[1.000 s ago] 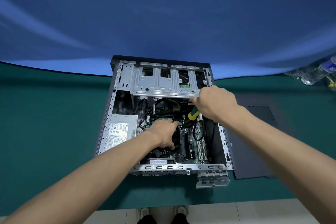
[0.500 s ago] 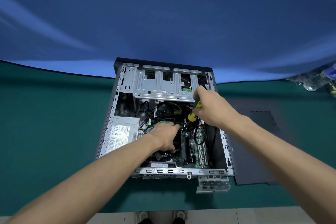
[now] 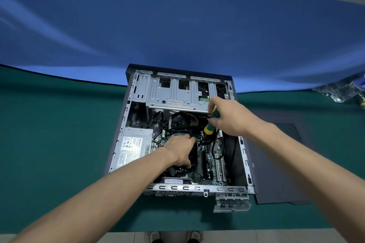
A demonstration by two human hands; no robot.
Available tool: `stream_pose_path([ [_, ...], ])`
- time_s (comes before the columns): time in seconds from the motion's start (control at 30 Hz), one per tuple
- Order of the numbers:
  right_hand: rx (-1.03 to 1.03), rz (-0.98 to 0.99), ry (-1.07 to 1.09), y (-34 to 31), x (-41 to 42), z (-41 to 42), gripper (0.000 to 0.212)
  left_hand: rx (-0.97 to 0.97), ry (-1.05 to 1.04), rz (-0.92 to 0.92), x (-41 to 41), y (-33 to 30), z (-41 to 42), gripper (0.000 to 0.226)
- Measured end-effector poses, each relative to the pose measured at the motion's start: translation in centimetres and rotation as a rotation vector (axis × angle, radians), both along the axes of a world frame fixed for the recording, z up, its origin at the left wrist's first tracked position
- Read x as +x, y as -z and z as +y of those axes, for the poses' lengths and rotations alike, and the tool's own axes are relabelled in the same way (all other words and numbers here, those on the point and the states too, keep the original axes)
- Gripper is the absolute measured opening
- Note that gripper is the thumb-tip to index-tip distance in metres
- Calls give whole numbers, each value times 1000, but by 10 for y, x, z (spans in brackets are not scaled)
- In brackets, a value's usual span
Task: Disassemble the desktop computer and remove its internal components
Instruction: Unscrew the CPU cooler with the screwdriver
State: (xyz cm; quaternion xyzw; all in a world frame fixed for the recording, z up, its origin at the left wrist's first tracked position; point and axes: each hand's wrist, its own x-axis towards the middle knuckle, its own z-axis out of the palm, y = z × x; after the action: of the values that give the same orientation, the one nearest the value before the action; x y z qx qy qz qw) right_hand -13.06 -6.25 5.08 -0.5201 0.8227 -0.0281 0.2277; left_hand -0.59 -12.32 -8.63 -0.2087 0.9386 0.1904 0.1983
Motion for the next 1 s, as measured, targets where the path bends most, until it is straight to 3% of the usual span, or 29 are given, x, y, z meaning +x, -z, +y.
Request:
stream_pose_path([
  [0.07,-1,-95,9,-3,1,1,22,1,-1,0,0,0,0,89],
  [0.2,11,259,110,3,5,2,40,-10,10,-16,0,-1,0,95],
  [0.3,2,84,88,2,2,0,22,-3,7,-15,0,-1,0,93],
  [0.37,36,43,87,-1,1,0,22,0,6,-13,0,-1,0,92],
  [0.5,40,385,115,2,4,3,45,-1,10,-15,0,-1,0,94],
  [0.63,-10,134,62,4,0,3,18,10,7,-10,0,-1,0,90],
  [0.7,11,92,88,2,0,3,23,14,5,-8,0,-1,0,90],
  [0.8,57,408,136,3,2,3,37,1,8,-6,0,-1,0,90],
  [0.83,48,433,124,3,1,3,37,0,8,-6,0,0,0,89],
  [1.0,35,80,95,-2,-1,3,24,-1,14,-8,0,0,0,90],
])
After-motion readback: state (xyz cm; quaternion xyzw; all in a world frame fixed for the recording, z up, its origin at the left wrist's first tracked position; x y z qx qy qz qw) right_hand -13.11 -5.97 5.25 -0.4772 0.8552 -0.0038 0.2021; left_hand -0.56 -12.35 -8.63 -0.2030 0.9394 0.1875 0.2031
